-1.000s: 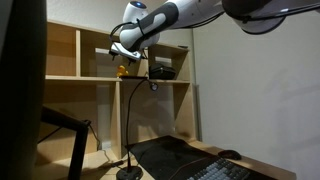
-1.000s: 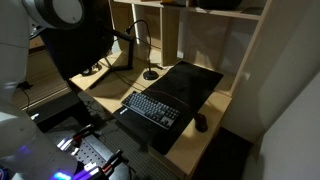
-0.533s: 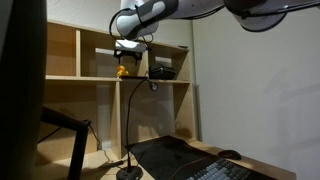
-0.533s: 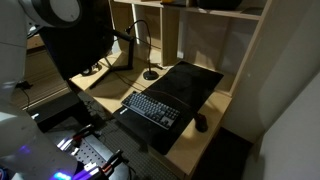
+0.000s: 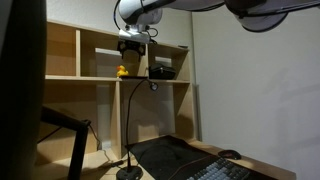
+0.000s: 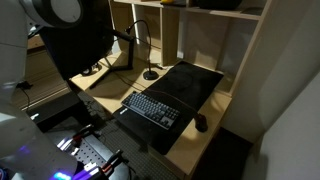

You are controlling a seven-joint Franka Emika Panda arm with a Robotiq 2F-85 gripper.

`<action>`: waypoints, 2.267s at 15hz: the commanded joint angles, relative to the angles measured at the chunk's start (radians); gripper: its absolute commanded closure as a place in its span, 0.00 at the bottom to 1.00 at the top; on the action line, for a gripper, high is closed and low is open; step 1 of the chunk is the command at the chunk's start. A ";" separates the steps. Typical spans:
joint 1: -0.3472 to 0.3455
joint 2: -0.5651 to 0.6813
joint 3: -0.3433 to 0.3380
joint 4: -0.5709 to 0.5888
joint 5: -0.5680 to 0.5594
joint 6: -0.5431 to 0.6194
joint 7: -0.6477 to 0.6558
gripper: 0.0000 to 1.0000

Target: Place the duck toy on the black mat

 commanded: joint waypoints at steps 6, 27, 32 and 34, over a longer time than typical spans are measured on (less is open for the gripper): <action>-0.009 0.085 0.030 0.069 0.101 0.050 0.009 0.00; 0.059 0.191 -0.110 0.093 -0.144 0.298 0.212 0.26; 0.069 0.177 -0.121 0.086 -0.158 0.251 0.201 0.56; 0.066 0.164 -0.099 0.077 -0.131 0.209 0.182 0.70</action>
